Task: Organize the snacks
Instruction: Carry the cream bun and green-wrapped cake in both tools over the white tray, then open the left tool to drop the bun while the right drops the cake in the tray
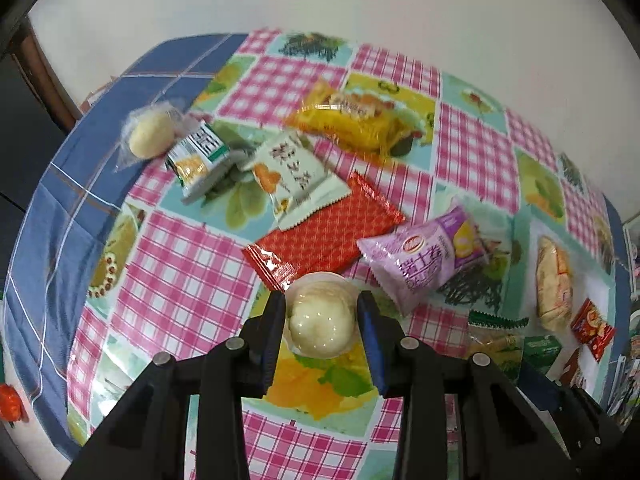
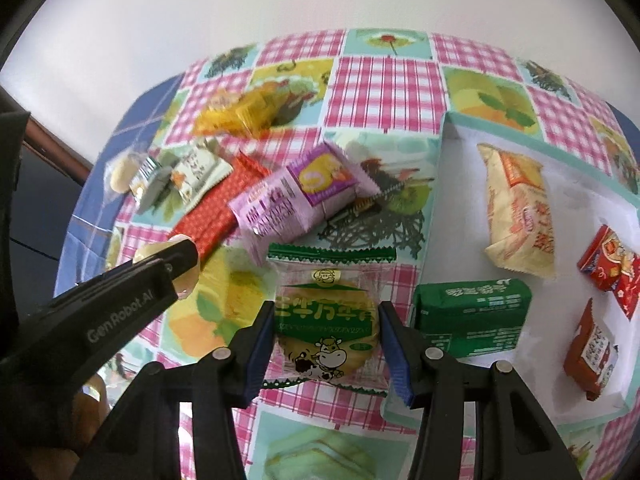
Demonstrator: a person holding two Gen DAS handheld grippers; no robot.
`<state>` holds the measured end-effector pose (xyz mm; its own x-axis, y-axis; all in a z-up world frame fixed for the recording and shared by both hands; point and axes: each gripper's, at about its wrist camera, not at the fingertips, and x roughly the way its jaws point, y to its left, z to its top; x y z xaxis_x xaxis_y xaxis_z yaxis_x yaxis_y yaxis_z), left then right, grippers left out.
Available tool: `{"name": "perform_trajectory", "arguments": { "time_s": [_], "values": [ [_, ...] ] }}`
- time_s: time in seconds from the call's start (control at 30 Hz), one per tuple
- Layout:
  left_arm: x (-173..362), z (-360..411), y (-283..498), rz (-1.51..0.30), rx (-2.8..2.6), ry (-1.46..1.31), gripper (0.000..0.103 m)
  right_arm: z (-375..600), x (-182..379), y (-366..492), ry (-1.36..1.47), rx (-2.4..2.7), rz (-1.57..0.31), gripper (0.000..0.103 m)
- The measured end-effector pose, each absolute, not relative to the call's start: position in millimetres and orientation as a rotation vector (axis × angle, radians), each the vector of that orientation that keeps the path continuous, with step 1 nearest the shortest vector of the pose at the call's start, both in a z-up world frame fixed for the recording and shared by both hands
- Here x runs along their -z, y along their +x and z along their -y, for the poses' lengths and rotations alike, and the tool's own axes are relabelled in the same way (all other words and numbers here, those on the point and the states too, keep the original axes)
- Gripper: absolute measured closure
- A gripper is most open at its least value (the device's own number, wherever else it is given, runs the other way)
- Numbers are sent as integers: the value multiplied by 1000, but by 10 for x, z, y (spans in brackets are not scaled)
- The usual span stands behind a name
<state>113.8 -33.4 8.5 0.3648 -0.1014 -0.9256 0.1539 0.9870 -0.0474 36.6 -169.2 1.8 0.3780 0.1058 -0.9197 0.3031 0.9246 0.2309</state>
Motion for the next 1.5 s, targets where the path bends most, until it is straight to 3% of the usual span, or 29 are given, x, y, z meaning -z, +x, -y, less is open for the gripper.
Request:
{"name": "perform_trajectory", "arguments": {
  "time_s": [0.47,1.23,1.27,1.33,1.5],
  "values": [
    [-290,632,947,-1131,214,89,65,2120,-174,189,454,212,-1142,50],
    [-240,2182,22,-1087,571,324,65,3611,-4,-643,650,560,-1101,50],
    [-227,2232,-17,-1084,579,339,65,3635,0,-664,652,564,-1101,50],
    [-208,2303,-73,-1076,589,363,75,3661,4,-695,654,568,-1101,50],
    [-141,2430,-175,-1067,594,419,76,3649,4,-699,654,559,-1099,49]
  ]
}}
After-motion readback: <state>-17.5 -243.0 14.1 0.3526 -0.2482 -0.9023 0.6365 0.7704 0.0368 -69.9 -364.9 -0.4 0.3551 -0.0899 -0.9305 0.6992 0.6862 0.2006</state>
